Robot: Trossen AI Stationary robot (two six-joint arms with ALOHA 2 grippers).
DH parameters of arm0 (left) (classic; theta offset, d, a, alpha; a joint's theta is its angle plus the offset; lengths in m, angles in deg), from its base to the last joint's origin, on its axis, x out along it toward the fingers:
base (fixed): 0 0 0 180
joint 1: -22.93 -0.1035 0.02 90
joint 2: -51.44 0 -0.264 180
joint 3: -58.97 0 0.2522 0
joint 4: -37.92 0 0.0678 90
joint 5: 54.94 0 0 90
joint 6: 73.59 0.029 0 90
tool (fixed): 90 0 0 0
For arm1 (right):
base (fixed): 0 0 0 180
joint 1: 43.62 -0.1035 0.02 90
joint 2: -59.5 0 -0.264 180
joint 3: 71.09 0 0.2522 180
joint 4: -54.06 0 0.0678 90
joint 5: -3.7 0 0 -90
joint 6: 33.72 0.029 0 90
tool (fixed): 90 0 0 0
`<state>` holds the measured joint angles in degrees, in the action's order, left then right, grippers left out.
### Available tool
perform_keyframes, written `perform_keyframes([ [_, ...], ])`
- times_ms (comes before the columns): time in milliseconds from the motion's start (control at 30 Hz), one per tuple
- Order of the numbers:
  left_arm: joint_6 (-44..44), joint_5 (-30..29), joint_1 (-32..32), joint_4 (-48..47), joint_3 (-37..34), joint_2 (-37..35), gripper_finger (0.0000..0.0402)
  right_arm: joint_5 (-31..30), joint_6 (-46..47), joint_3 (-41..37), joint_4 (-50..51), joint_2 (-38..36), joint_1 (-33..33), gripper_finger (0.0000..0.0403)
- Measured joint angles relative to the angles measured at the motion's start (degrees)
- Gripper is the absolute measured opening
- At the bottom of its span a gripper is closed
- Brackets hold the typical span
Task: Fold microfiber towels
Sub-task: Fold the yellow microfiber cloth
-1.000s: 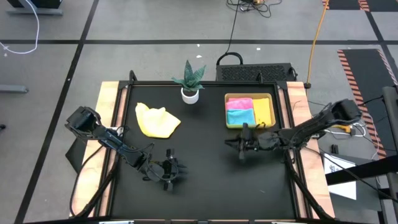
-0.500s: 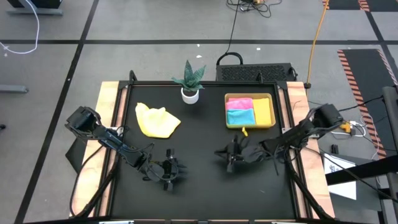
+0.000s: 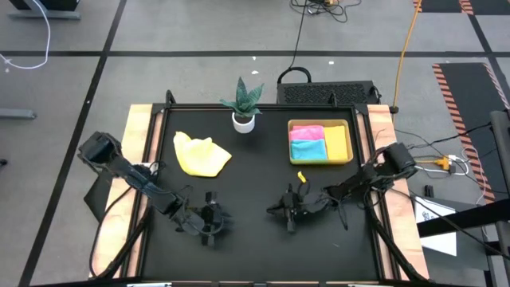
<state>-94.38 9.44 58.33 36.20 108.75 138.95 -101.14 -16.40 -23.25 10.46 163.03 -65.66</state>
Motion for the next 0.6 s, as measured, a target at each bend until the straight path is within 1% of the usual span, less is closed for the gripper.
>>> perform_keyframes([
  [100, -5.05, -0.67, 1.97, -8.13, -0.09, -4.86, 0.0133, 0.04, 0.10, 1.70, 0.91, 2.71, 0.00, 0.0018],
  [167, -9.12, -0.67, 3.40, -14.33, -0.03, -8.26, 0.0133, 0.08, -0.02, 2.98, 1.06, 4.28, 0.01, 0.0028],
  [300, -18.30, -0.08, 6.18, -26.61, -0.01, -13.70, 0.0133, 0.06, -0.11, 4.33, 1.14, 6.15, 0.15, 0.0064],
  [367, -22.94, -0.38, 7.60, -34.22, -0.06, -15.53, 0.0133, 0.05, -0.13, 4.42, 1.20, 6.24, 0.29, 0.0087],
  [433, -26.82, -3.38, 8.24, -39.78, -0.04, -16.19, 0.0133, -0.16, -0.15, 4.44, 1.20, 6.22, 0.42, 0.0108],
  [500, -31.14, -8.73, 8.07, -45.82, -0.07, -16.19, 0.0133, -0.24, -0.20, 4.44, 1.13, 6.22, 0.66, 0.0125],
  [567, -35.74, -13.47, 6.78, -49.35, -0.08, -16.18, 0.0133, -0.26, -0.14, 4.44, 1.05, 6.22, 1.05, 0.0138],
  [600, -37.22, -14.87, 5.61, -50.37, -0.09, -16.20, 0.0133, -0.30, -0.07, 4.44, 1.07, 6.22, 1.22, 0.0143],
])
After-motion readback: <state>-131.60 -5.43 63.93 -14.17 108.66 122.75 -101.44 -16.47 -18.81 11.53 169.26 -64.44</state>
